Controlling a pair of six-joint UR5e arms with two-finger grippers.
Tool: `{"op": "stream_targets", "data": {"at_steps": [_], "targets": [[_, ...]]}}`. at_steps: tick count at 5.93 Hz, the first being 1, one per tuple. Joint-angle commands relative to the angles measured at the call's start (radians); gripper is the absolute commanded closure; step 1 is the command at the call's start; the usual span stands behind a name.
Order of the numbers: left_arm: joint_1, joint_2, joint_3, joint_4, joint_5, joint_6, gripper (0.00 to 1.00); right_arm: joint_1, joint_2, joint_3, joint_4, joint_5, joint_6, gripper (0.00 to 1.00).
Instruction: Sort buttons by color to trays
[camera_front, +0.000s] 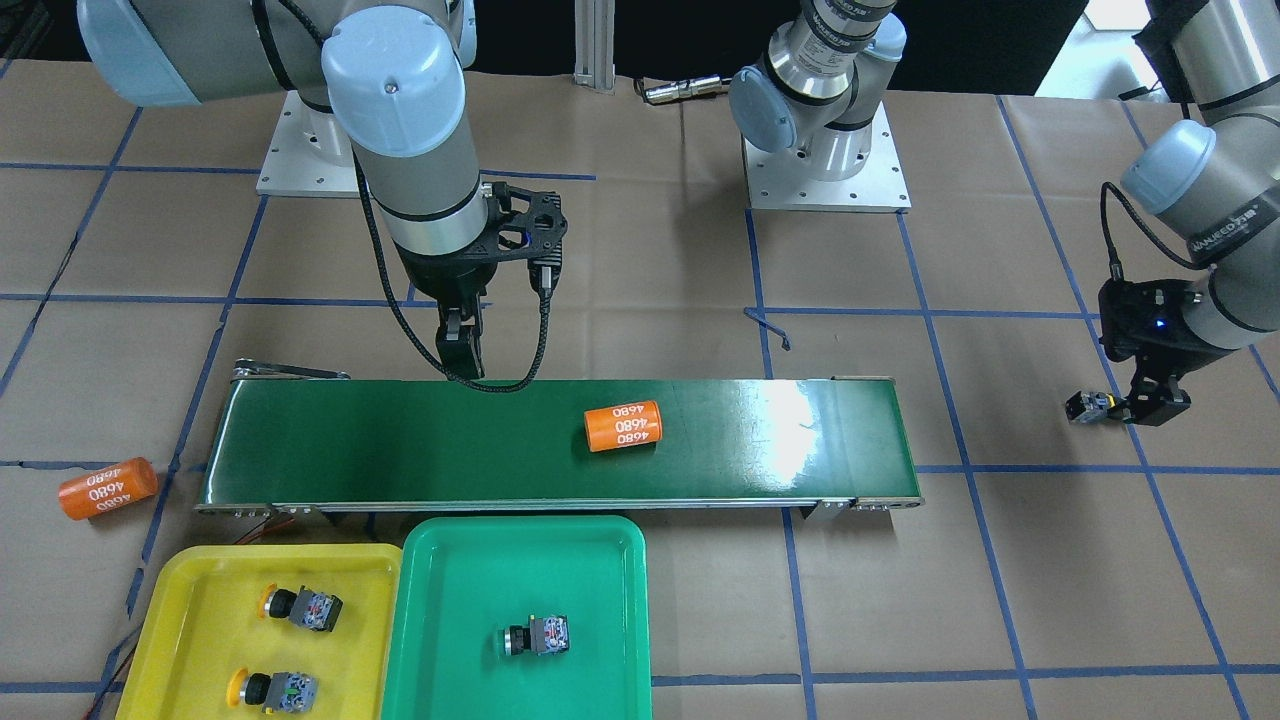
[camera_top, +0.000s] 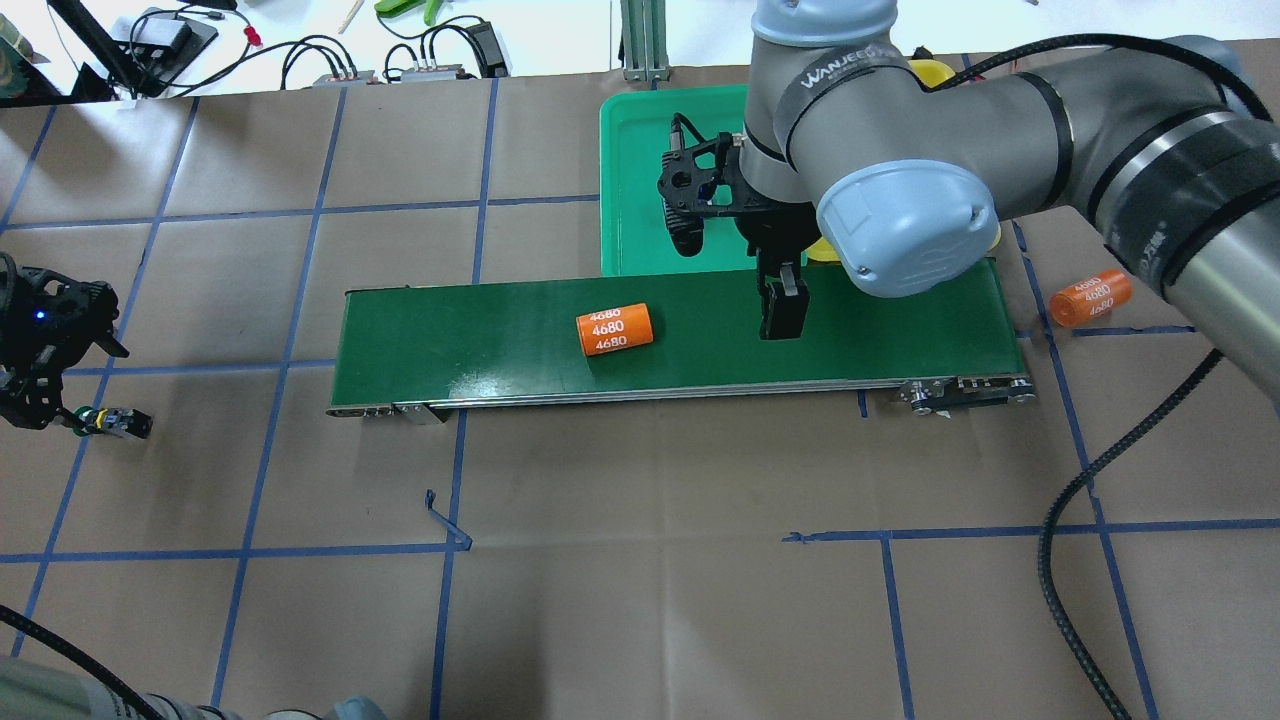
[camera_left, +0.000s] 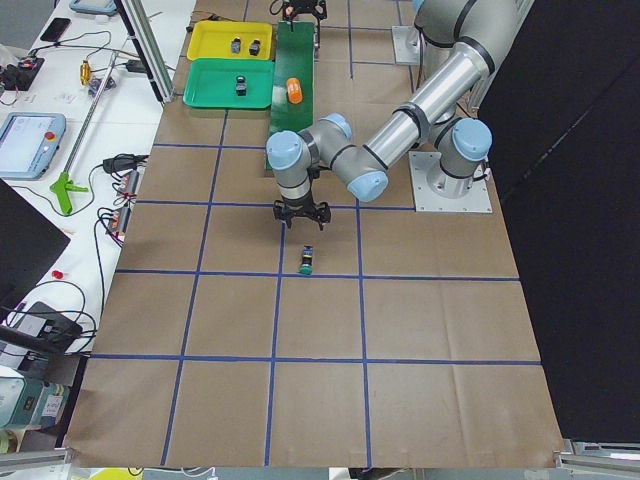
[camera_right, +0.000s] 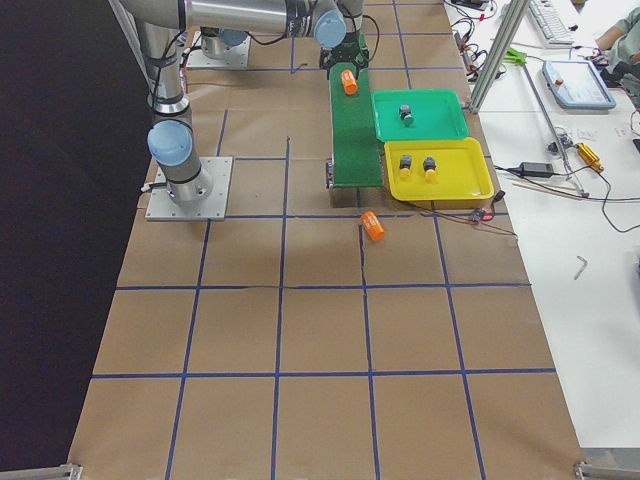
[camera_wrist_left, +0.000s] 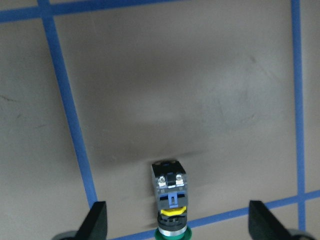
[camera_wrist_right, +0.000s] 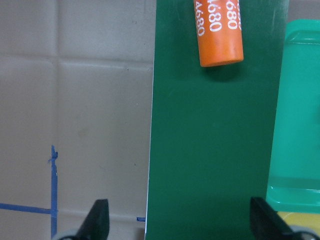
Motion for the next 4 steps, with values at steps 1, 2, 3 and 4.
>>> {"op": "stream_targets", "data": {"at_steps": [1, 2, 3, 4], "targets": [[0.045, -0.109, -0.005, 0.176, -0.018, 0.080, 0.02, 0.000, 0.010, 0.007, -0.039, 0.001, -0.032, 0.00], [0.064, -0.121, -0.011, 0.176, -0.052, 0.079, 0.02, 0.000, 0.010, 0.007, -0.039, 0.001, -0.026, 0.00], [0.071, -0.112, -0.048, 0.167, -0.057, 0.065, 0.02, -0.003, 0.010, 0.005, -0.041, 0.001, -0.024, 0.00], [0.076, -0.120, -0.066, 0.178, -0.066, 0.059, 0.11, -0.005, 0.010, 0.005, -0.048, 0.001, -0.024, 0.00]]}}
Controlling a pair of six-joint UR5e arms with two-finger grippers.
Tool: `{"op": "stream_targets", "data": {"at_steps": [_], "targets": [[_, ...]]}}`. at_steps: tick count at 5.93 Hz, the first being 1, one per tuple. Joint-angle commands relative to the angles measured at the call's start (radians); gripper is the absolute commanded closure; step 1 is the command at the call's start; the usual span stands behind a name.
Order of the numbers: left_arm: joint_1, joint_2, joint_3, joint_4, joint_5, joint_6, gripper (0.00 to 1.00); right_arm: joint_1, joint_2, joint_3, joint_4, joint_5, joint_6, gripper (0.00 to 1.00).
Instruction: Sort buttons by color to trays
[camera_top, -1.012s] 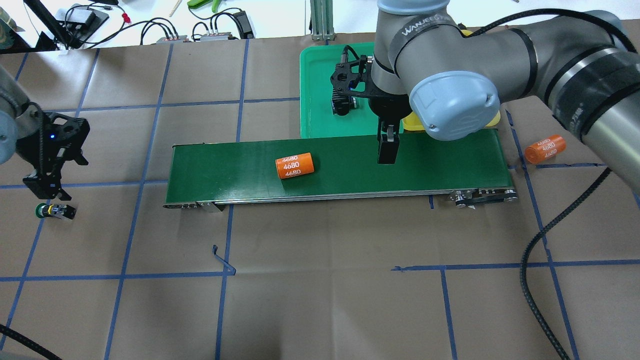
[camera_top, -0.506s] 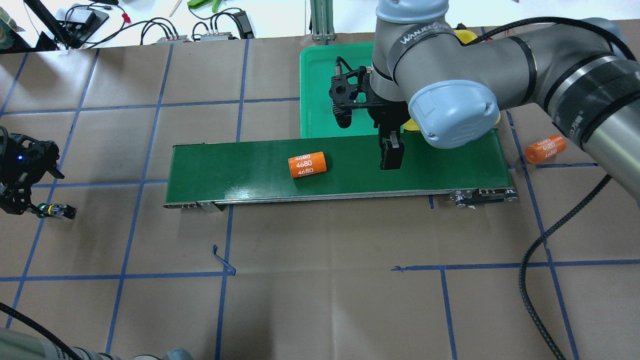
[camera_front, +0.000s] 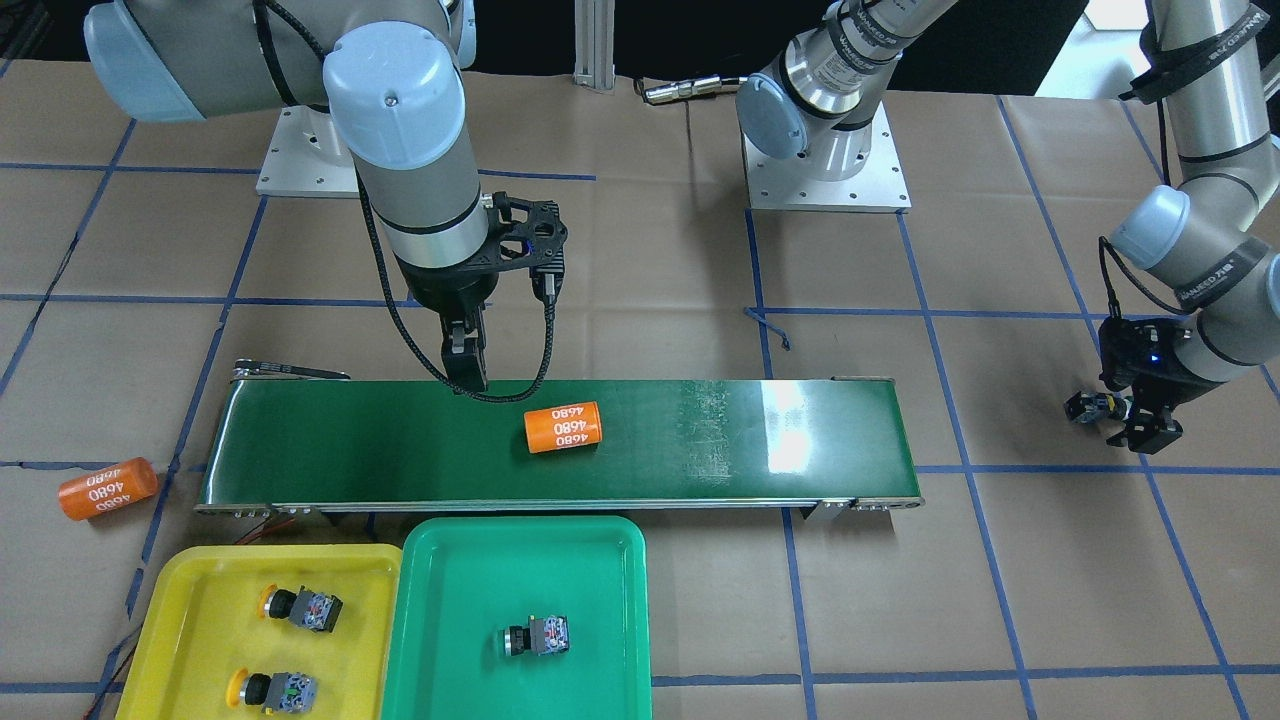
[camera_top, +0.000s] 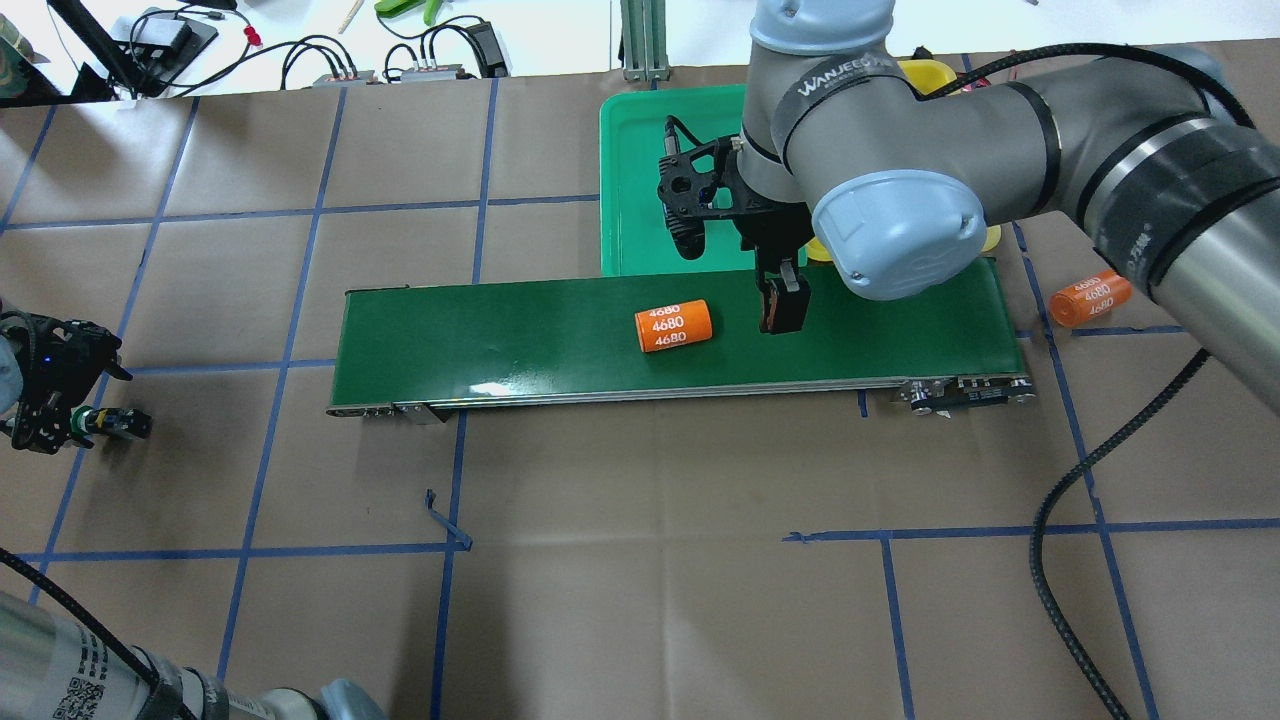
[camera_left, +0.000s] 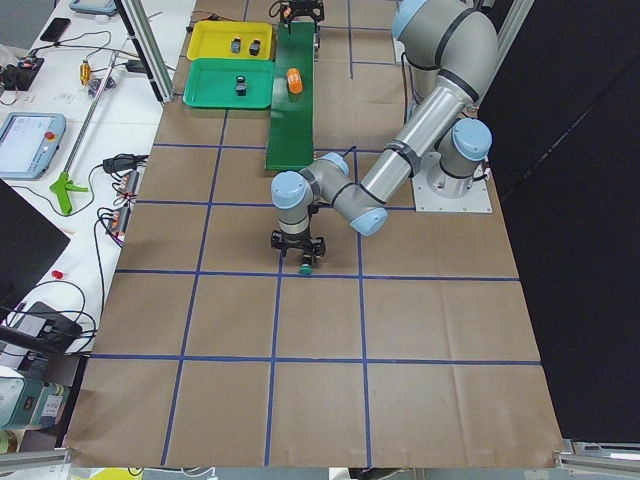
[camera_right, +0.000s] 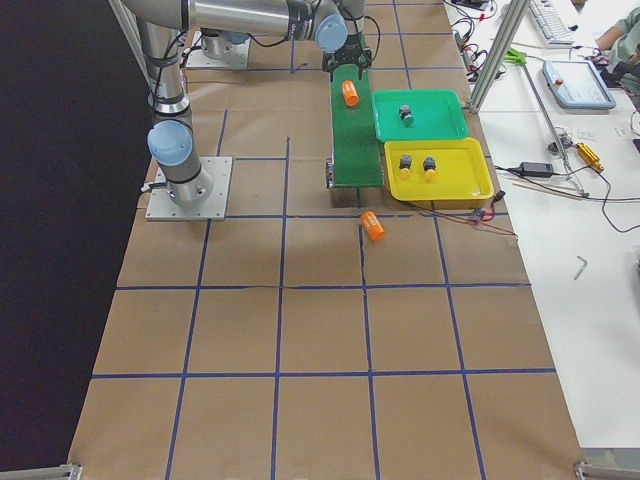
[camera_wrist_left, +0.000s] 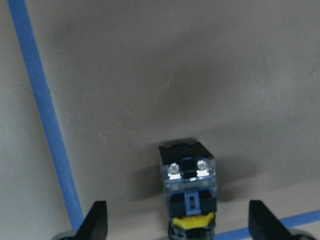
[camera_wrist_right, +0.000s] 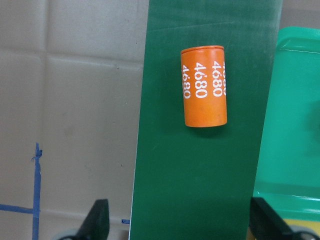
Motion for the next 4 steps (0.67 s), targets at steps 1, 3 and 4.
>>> {"op": "stream_targets", "data": {"at_steps": [1, 3, 4], "targets": [[0.003, 0.003, -0.021, 0.007, -0.025, -0.002, 0.52, -0.002, 0.000, 0.000, -0.006, 0.002, 0.002, 0.00], [-0.009, 0.027, -0.015, -0.008, -0.045, -0.056, 1.00, -0.002, 0.000, 0.003, -0.006, 0.000, 0.005, 0.00], [-0.013, 0.076, -0.021, -0.030, -0.066, -0.077, 1.00, -0.003, 0.000, 0.001, -0.007, -0.001, 0.007, 0.00]]}}
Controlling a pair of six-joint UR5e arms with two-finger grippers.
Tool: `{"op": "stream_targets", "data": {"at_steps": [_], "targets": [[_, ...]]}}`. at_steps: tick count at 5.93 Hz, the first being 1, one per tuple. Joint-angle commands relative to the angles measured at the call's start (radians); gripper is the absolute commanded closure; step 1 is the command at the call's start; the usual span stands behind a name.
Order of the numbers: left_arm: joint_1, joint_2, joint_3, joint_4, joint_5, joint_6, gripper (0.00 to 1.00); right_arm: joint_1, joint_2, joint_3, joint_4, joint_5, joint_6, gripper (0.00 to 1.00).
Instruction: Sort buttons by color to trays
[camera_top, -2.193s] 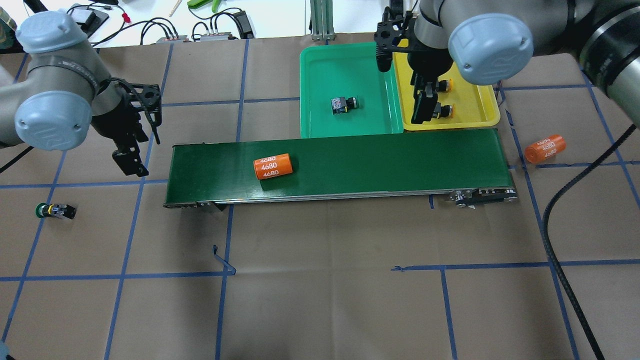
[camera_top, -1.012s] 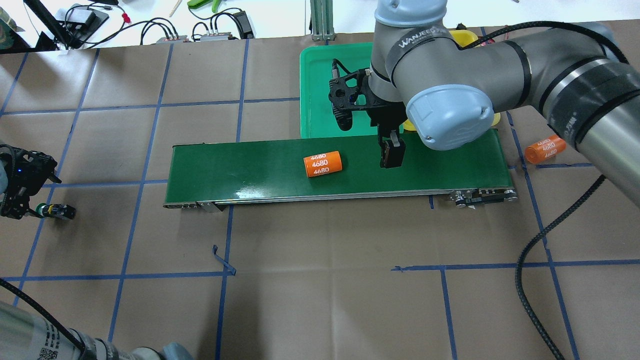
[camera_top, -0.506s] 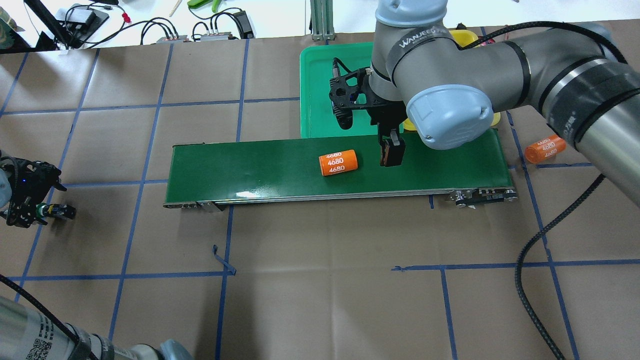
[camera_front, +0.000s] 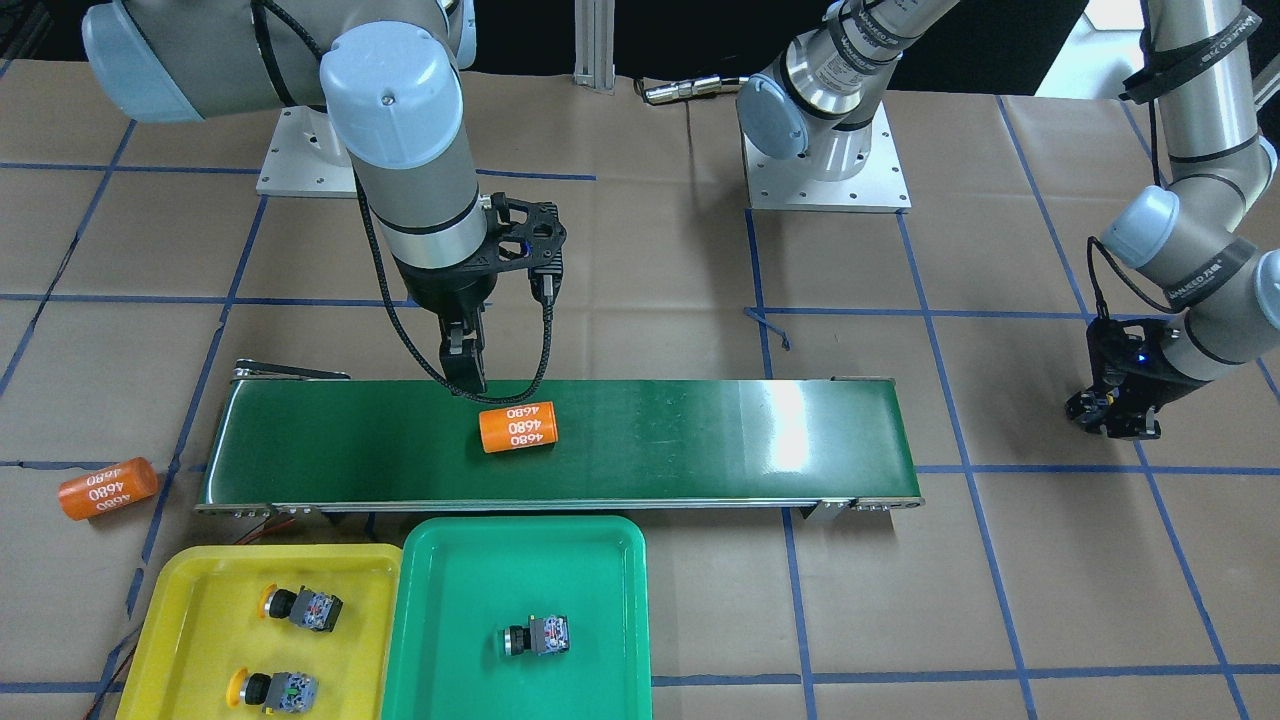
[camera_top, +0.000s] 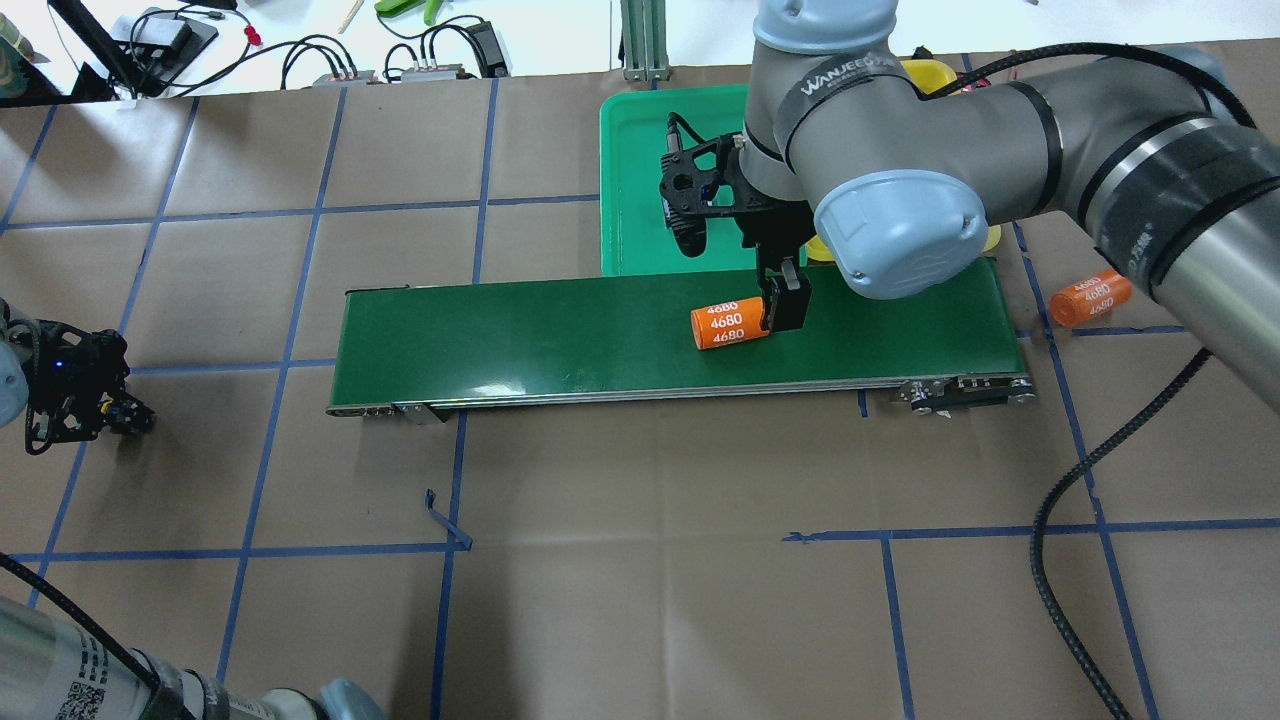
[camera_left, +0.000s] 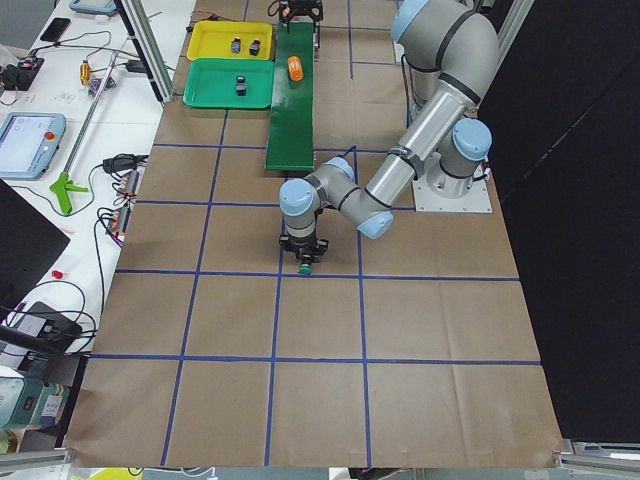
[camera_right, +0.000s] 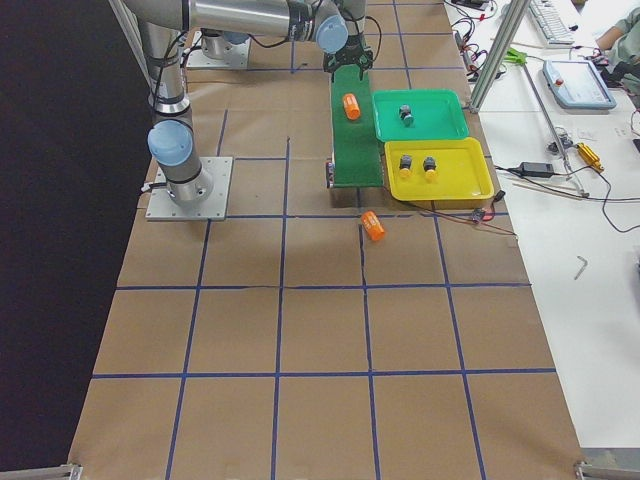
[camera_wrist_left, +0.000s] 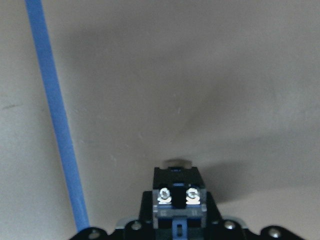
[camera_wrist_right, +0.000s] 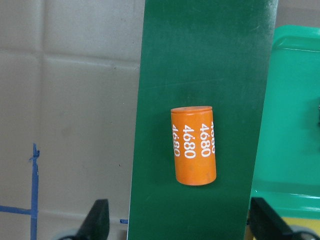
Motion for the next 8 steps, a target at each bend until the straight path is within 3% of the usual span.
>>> {"op": "stream_targets", "data": {"at_steps": [1, 5, 8], "targets": [[-0.050, 0.090, 0.019, -0.125, -0.037, -0.109, 1.00, -0.004, 0.000, 0.000, -0.001, 0.000, 0.002, 0.00], [-0.376, 0.158, 0.141, -0.386, -0.054, -0.583, 1.00, -0.007, 0.000, -0.005, -0.004, -0.001, 0.002, 0.00], [-0.588, 0.120, 0.118, -0.327, -0.080, -0.811, 1.00, -0.006, -0.002, 0.000, -0.004, -0.004, 0.005, 0.00]]}}
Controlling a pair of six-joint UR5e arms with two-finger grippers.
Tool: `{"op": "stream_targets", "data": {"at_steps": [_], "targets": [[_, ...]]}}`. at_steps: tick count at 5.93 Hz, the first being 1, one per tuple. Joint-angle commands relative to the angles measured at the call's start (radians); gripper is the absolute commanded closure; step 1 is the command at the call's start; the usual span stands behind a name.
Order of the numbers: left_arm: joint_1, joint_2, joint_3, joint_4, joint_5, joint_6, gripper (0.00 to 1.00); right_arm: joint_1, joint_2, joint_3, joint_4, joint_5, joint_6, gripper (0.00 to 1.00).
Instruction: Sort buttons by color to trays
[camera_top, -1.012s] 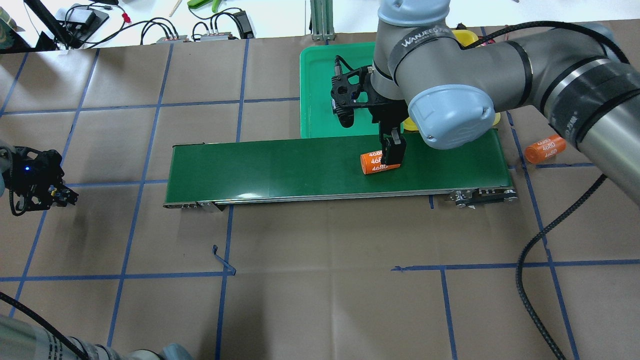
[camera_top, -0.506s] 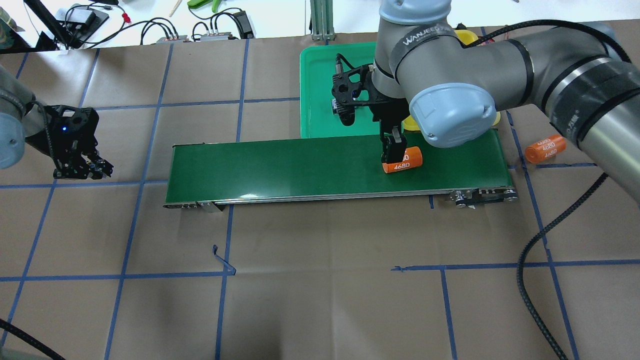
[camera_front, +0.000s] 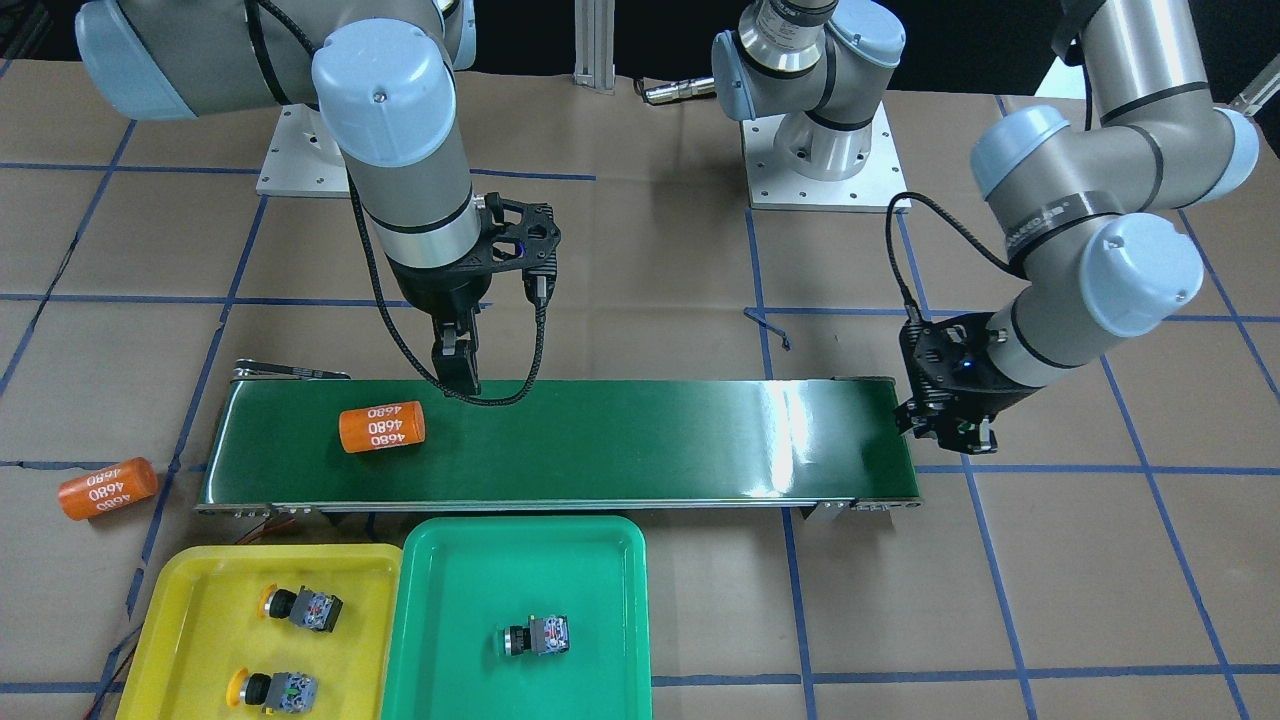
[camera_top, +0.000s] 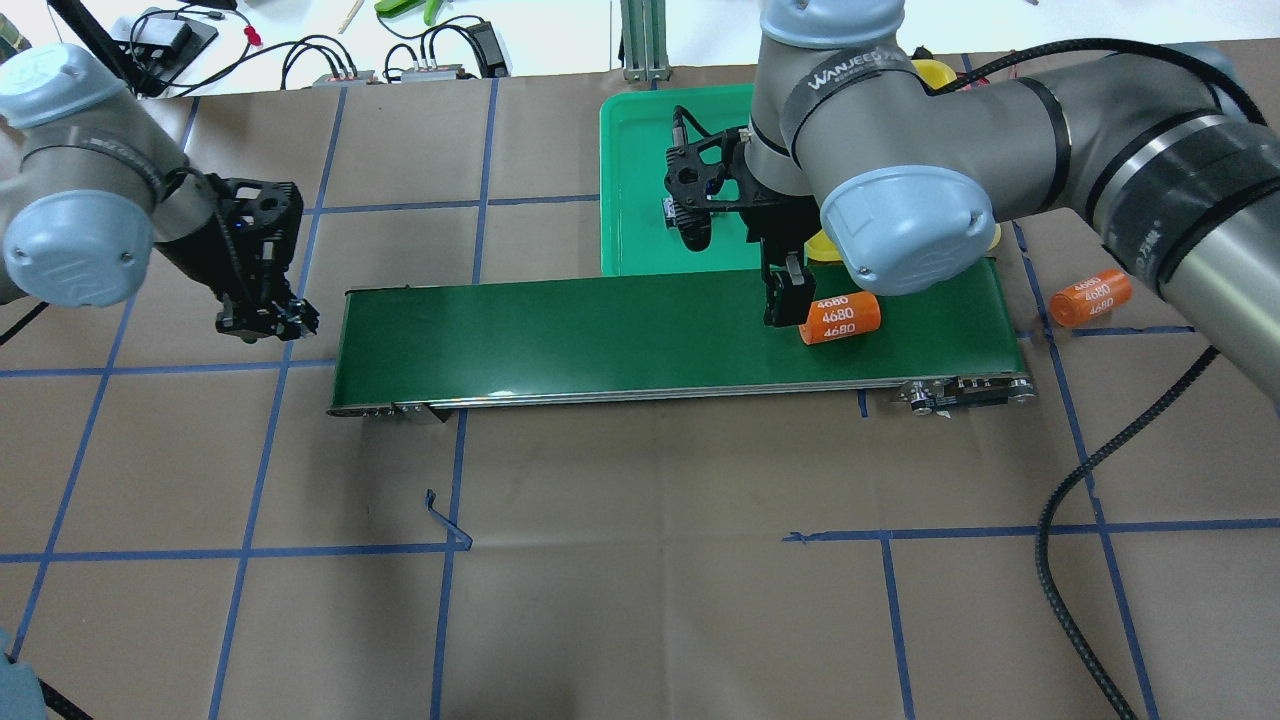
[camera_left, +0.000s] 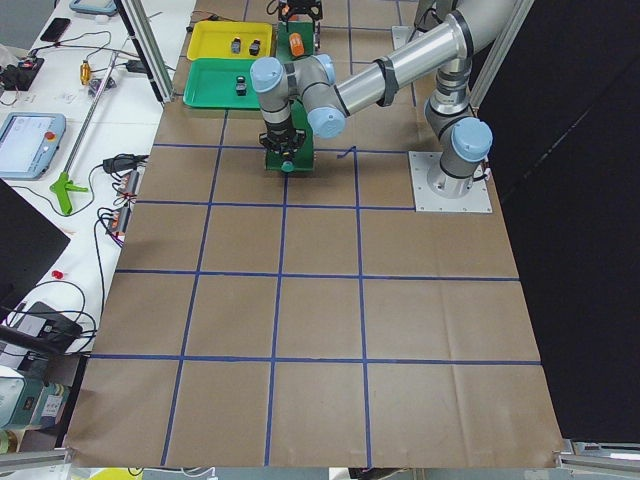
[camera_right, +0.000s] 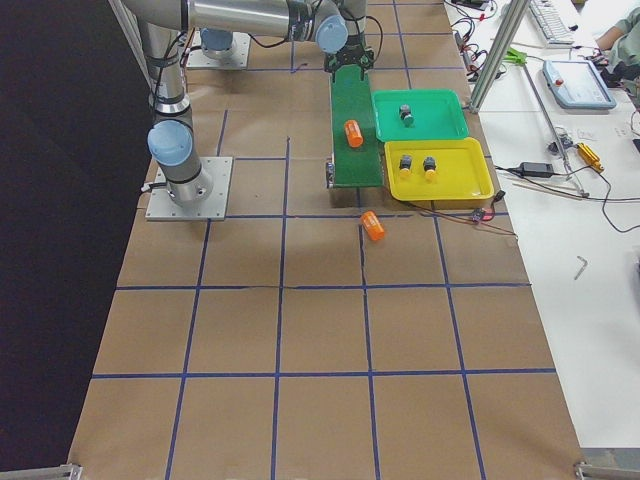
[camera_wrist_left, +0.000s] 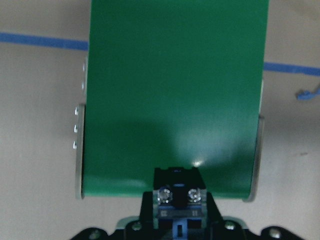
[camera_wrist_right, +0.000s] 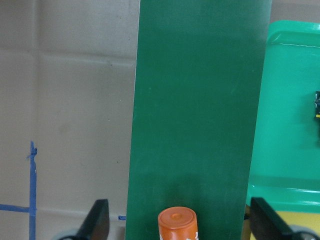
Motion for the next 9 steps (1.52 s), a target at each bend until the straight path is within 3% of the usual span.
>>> {"op": "stream_targets", "data": {"at_steps": [1, 2, 3, 4, 6, 9], "targets": [[-0.088, -0.045, -0.009, 0.074, -0.002, -0.072, 0.97, -0.001, 0.001, 0.001, -0.005, 0.003, 0.001, 0.00], [-0.108, -0.065, -0.013, 0.073, -0.001, -0.074, 0.57, -0.001, 0.003, -0.001, -0.012, 0.004, 0.022, 0.00], [-0.125, -0.030, -0.021, 0.058, 0.001, -0.116, 0.02, -0.004, 0.003, -0.001, -0.012, 0.004, 0.027, 0.00], [-0.128, -0.008, -0.006, 0.048, 0.001, -0.209, 0.01, -0.004, 0.003, 0.001, -0.011, 0.007, 0.030, 0.00], [-0.131, 0.126, 0.008, -0.115, 0.004, -0.621, 0.01, -0.001, 0.003, 0.004, -0.011, 0.050, 0.060, 0.00], [-0.179, 0.208, 0.107, -0.258, 0.016, -1.192, 0.01, -0.001, 0.001, 0.044, -0.066, 0.063, 0.065, 0.00]]}}
